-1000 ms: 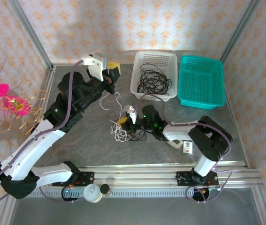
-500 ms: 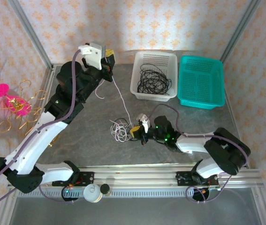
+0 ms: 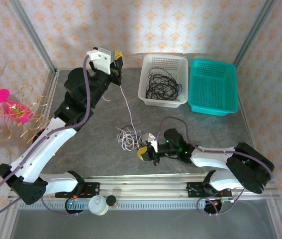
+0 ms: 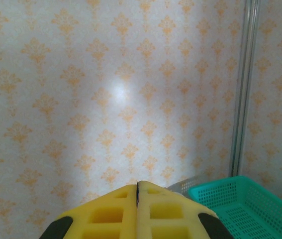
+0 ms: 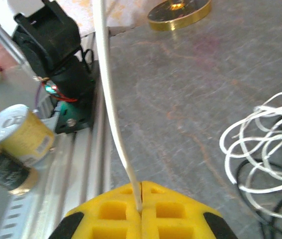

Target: Untangle the cables

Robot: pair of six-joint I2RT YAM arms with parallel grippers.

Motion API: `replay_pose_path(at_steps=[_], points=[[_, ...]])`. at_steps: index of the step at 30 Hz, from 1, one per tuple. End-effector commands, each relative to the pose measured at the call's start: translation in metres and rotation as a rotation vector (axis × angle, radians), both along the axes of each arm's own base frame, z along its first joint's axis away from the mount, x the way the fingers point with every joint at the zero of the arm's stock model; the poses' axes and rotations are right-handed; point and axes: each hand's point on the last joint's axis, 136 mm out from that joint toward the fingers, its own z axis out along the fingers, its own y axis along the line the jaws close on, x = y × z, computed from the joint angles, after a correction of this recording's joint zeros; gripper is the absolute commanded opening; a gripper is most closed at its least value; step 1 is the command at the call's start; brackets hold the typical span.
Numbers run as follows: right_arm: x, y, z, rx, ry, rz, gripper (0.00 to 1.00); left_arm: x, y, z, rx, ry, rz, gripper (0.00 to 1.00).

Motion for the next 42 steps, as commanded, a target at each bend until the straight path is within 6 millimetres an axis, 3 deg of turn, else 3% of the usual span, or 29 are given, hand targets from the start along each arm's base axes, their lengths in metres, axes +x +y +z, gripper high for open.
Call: replay_pose_path(at_steps=[1, 5, 12, 18, 21, 22, 25, 28, 30, 36, 39, 42], points=[[-0.015, -0.005, -0.007, -0.007, 0.133, 0.022, 0.00, -0.010, 0.015, 0.034, -0.065, -0.146, 0.036, 0.00], [0.005, -0.010, -0.006, -0.010, 0.181, -0.147, 0.00, -0.007, 0.018, 0.030, -0.088, -0.171, 0.054, 0.00], [0.019, -0.015, 0.004, 0.055, 0.256, -0.280, 0.00, -0.009, 0.021, 0.035, -0.146, -0.261, 0.055, 0.00], [0.022, -0.016, -0.005, 0.058, 0.334, -0.327, 0.00, -0.008, 0.023, 0.044, -0.154, -0.318, 0.054, 0.00], [0.039, -0.024, -0.012, 0.032, 0.326, -0.443, 0.00, -0.012, 0.022, 0.046, -0.158, -0.331, 0.037, 0.00], [0.044, -0.028, -0.013, 0.018, 0.310, -0.481, 0.02, -0.012, 0.020, 0.043, -0.154, -0.321, 0.026, 0.00], [0.071, -0.043, -0.011, -0.055, 0.230, -0.643, 0.25, -0.012, 0.012, 0.032, -0.136, -0.289, -0.020, 0.00], [0.088, -0.055, 0.023, -0.055, 0.116, -0.708, 0.50, -0.017, -0.005, 0.013, -0.080, -0.255, -0.117, 0.00], [0.096, -0.064, 0.043, -0.064, 0.055, -0.727, 0.56, -0.020, -0.011, 0.001, -0.058, -0.229, -0.158, 0.00], [0.099, -0.071, 0.124, 0.003, -0.090, -0.648, 0.64, -0.026, -0.012, -0.018, -0.079, -0.167, -0.190, 0.00], [0.091, -0.057, 0.169, 0.092, -0.157, -0.538, 0.67, -0.029, -0.014, -0.024, -0.088, -0.143, -0.219, 0.00], [0.085, -0.035, 0.200, 0.166, -0.223, -0.409, 0.67, -0.033, -0.017, -0.026, -0.116, -0.122, -0.253, 0.00]])
